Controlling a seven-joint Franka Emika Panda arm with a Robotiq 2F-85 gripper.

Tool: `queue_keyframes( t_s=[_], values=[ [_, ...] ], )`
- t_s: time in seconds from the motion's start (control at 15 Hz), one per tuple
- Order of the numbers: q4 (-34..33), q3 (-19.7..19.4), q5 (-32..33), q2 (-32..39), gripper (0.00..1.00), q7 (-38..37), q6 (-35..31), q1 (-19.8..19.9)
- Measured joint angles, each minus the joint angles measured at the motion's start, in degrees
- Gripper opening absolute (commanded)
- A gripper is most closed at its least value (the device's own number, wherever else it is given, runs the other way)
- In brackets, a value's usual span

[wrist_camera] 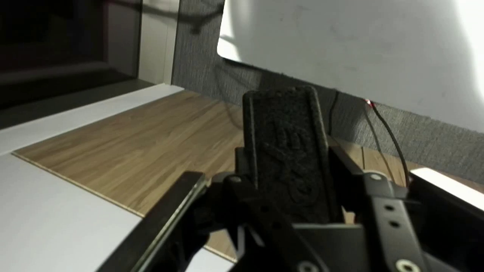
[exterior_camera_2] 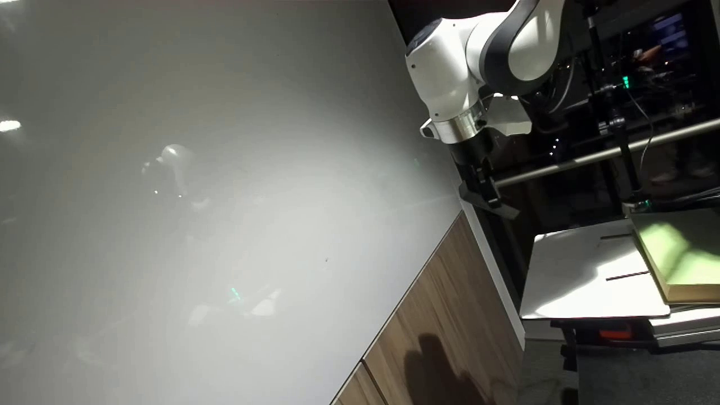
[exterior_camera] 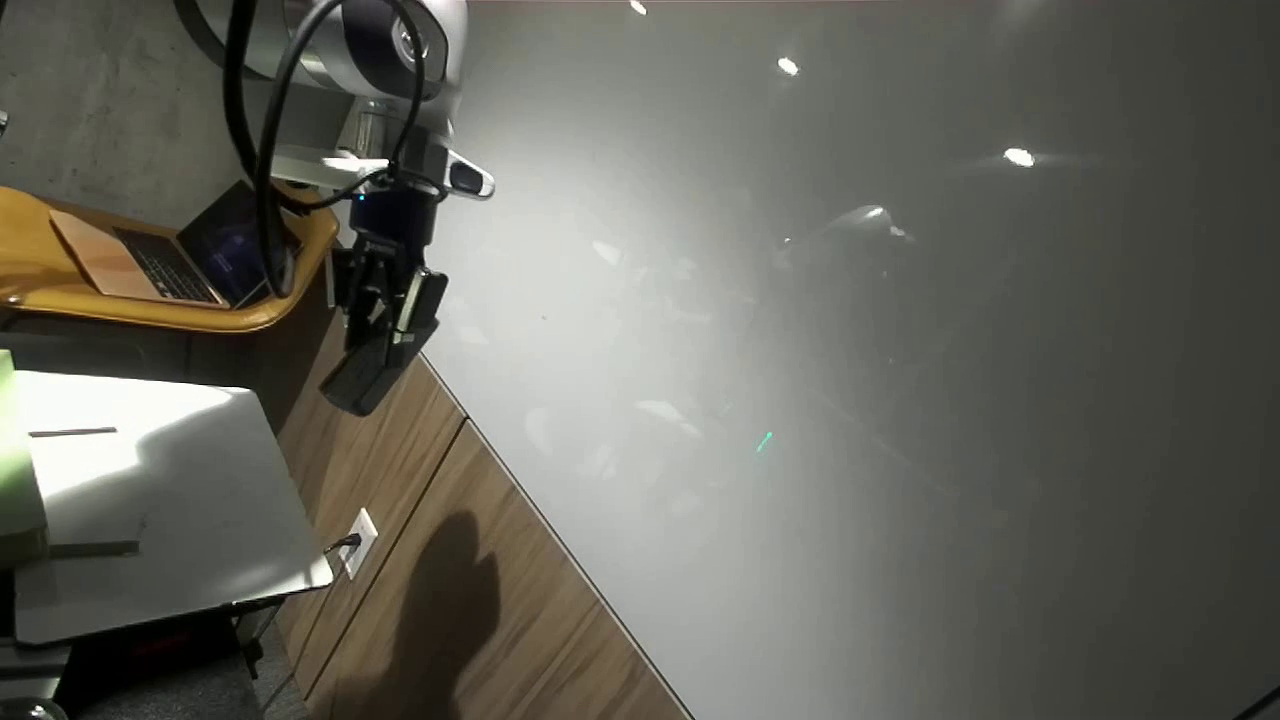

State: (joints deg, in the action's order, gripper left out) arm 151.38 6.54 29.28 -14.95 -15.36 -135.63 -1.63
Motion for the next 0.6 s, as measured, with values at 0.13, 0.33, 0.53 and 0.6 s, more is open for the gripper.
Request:
queue_keyframes(
  t_s=[0.13, 0.33, 0.53, 0.6],
  values=[
    [0.9, 0.0, -2.4, 0.3, 0.28, 0.6, 2.5, -0.1],
    [1.9, 0.0, -6.2, 0.3, 0.28, 1.9, 5.9, -0.4],
    [2.0, 0.0, -9.0, 0.7, 0.28, 2.3, 6.5, -0.4],
    [1.8, -0.1, -9.9, 1.1, 0.28, 2.3, 6.5, -0.3]
  ],
)
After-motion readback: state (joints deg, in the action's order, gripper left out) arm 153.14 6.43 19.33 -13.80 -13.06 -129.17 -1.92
